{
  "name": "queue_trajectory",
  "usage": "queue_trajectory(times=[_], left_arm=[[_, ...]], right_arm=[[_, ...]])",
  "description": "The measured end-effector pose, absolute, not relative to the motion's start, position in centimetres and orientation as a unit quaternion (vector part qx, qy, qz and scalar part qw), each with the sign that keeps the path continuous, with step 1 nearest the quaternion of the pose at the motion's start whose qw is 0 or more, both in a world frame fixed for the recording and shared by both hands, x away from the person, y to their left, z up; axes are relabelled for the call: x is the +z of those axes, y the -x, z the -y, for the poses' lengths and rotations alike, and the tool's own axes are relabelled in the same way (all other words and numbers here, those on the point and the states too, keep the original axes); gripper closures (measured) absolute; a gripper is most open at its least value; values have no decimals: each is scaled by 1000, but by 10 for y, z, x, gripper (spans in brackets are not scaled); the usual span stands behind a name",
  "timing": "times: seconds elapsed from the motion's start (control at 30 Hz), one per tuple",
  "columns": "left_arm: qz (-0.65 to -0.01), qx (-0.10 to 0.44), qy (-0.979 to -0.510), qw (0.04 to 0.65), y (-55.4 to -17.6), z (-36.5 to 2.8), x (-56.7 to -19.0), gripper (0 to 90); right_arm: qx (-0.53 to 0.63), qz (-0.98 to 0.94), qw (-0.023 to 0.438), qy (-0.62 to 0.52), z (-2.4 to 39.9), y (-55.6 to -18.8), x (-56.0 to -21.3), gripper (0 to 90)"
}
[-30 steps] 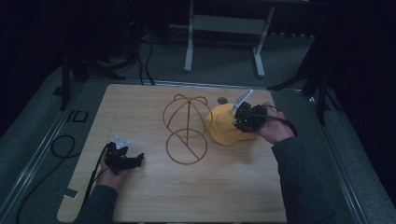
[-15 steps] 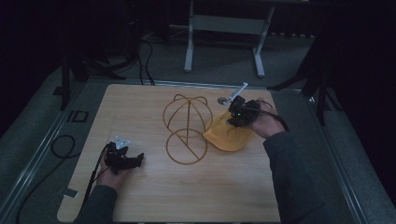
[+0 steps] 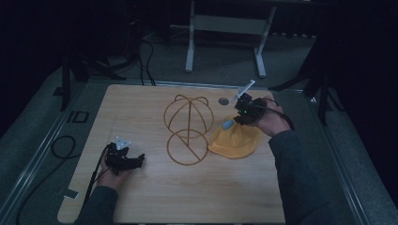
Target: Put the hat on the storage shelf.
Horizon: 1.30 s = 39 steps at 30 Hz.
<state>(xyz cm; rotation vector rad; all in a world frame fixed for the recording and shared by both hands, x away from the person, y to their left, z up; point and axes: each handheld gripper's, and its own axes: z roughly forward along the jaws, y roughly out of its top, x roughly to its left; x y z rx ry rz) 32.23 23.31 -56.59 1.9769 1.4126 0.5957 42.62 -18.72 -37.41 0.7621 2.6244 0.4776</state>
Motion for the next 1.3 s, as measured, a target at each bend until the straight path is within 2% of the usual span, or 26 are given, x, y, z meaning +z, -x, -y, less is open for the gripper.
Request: queue_trajectory(times=[0.83, 1.07, 1.3], left_arm=[[-535, 226, -752, 313, -322, -233, -566, 143], [-535, 226, -752, 313, -322, -233, -566, 143], [-534, 225, -753, 312, -322, -233, -566, 143]], right_arm=[[95, -960, 168, -204, 203, -450, -389, 607], [73, -966, 170, -183, 198, -457, -392, 545], [42, -973, 156, -165, 194, -464, -402, 531]])
